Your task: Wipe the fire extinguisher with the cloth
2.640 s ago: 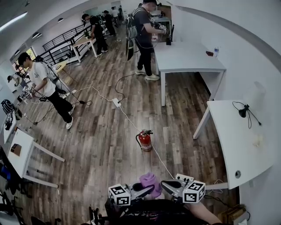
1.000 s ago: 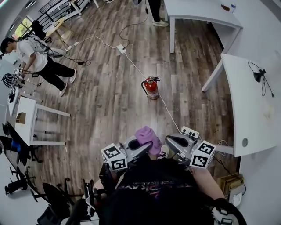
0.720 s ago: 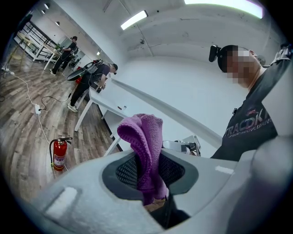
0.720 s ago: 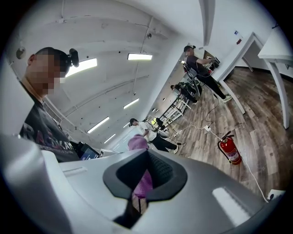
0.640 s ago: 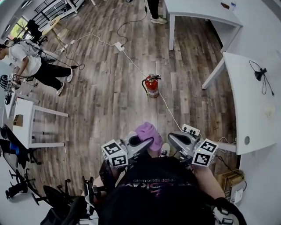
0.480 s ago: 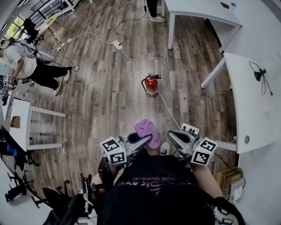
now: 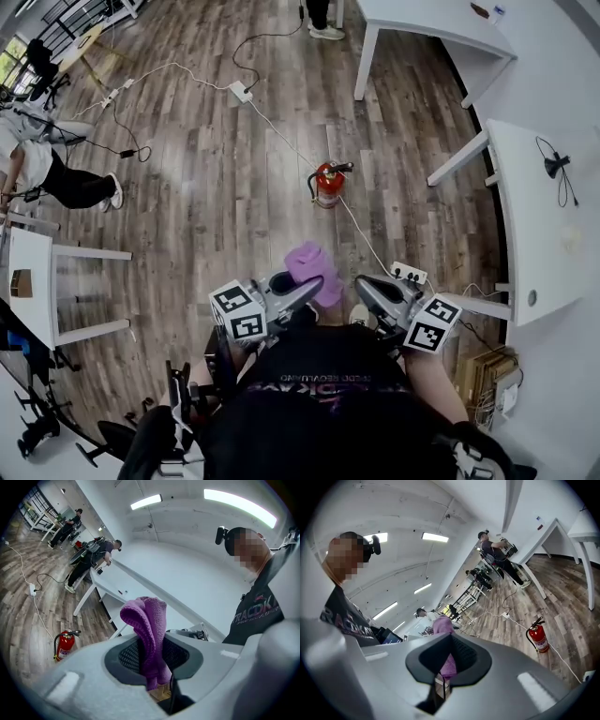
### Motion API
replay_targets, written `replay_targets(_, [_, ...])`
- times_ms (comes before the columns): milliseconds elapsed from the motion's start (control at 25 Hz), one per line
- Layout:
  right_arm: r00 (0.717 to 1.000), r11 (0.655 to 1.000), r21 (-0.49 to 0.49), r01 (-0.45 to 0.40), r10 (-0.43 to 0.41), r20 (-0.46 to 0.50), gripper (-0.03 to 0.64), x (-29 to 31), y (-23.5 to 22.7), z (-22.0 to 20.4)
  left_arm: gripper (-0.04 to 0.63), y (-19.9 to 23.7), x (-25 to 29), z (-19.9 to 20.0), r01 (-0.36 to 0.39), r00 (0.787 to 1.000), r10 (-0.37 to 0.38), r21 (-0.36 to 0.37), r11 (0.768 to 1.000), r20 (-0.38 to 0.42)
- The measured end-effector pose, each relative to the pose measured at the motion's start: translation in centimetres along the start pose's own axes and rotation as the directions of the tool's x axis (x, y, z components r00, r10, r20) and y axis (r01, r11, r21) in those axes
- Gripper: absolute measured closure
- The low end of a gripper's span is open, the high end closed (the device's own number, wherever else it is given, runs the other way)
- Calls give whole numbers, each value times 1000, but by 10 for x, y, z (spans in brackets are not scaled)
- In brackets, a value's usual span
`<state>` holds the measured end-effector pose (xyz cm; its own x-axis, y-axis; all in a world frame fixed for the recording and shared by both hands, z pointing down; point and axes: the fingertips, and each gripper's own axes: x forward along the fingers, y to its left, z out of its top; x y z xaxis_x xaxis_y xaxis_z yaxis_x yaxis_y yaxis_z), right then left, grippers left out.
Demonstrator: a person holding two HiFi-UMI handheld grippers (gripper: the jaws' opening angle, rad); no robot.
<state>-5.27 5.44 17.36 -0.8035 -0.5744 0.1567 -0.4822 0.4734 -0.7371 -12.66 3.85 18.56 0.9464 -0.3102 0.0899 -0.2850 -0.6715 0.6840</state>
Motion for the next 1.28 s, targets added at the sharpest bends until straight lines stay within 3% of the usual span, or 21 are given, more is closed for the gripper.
replay_targets(280, [1000, 1000, 12, 9, -9, -4, 614, 67, 7, -6, 503, 49, -40, 20, 9, 1000, -9, -22, 1000, -12])
replay_targets(640, [1000, 998, 54, 13, -12, -17, 614, 79, -15, -3, 503, 78, -35, 31, -36, 999, 37, -57, 998, 26])
replay_targets(840, [998, 997, 79, -18, 23, -56, 614, 70, -38, 3, 503, 96, -16, 32, -117, 990, 124, -104, 988, 68])
replay_targets(1280, [977, 983, 168, -81, 111, -179, 614, 22, -129, 10, 503, 124, 64, -5, -274, 951, 297, -219, 936, 80])
